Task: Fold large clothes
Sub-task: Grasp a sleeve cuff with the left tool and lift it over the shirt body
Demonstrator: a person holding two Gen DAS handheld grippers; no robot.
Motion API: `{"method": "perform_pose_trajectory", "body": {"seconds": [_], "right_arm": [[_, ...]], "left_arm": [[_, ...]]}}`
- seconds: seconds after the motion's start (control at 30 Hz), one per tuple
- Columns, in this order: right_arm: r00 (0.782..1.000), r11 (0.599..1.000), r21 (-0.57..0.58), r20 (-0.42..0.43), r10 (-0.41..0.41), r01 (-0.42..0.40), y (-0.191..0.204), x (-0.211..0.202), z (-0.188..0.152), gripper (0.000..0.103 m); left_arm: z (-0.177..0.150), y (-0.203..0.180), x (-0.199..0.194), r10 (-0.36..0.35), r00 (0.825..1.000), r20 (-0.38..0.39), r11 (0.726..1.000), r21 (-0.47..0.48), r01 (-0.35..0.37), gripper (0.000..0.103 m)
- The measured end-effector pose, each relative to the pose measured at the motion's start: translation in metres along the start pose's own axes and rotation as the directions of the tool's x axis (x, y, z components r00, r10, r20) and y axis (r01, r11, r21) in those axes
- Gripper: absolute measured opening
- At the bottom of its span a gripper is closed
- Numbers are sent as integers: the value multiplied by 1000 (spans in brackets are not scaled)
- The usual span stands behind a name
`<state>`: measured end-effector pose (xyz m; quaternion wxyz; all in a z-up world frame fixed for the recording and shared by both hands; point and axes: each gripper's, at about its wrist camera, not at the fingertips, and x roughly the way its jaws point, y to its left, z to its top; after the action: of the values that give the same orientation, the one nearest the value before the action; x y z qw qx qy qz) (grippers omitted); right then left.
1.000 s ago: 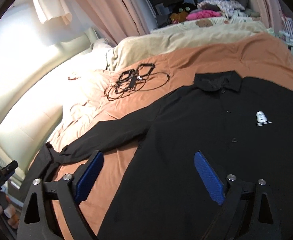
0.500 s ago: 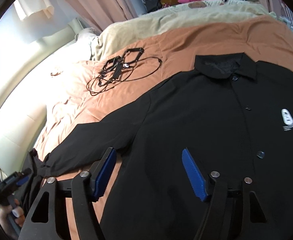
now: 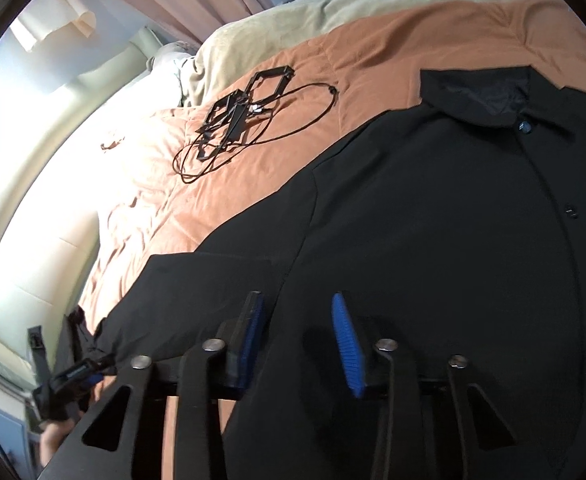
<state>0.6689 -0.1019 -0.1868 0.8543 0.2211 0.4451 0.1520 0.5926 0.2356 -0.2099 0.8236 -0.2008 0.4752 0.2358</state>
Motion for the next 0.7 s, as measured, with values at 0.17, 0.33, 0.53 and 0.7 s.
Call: {"method": "perform_pose_trajectory", "body": {"seconds": [0.17, 0.33, 0.53, 0.7], "right_arm": [[998, 996, 63, -14, 60, -59, -10, 17, 3, 16], [993, 989, 98, -25, 112, -109, -12, 36, 3, 14], [990, 988, 125, -95, 107, -95, -16, 68, -6, 13], [981, 980, 152, -126, 150, -130, -20, 62, -2, 15]], "left_arm": [[8, 0, -23, -28, 997, 78, 999, -19, 30, 6], [25, -12, -68, -78, 979, 190, 996, 49, 70, 5], [55, -39, -122, -172, 944, 281, 982, 124, 142, 5], [69, -78, -175, -252, 906, 340, 960, 204, 191, 5]]}}
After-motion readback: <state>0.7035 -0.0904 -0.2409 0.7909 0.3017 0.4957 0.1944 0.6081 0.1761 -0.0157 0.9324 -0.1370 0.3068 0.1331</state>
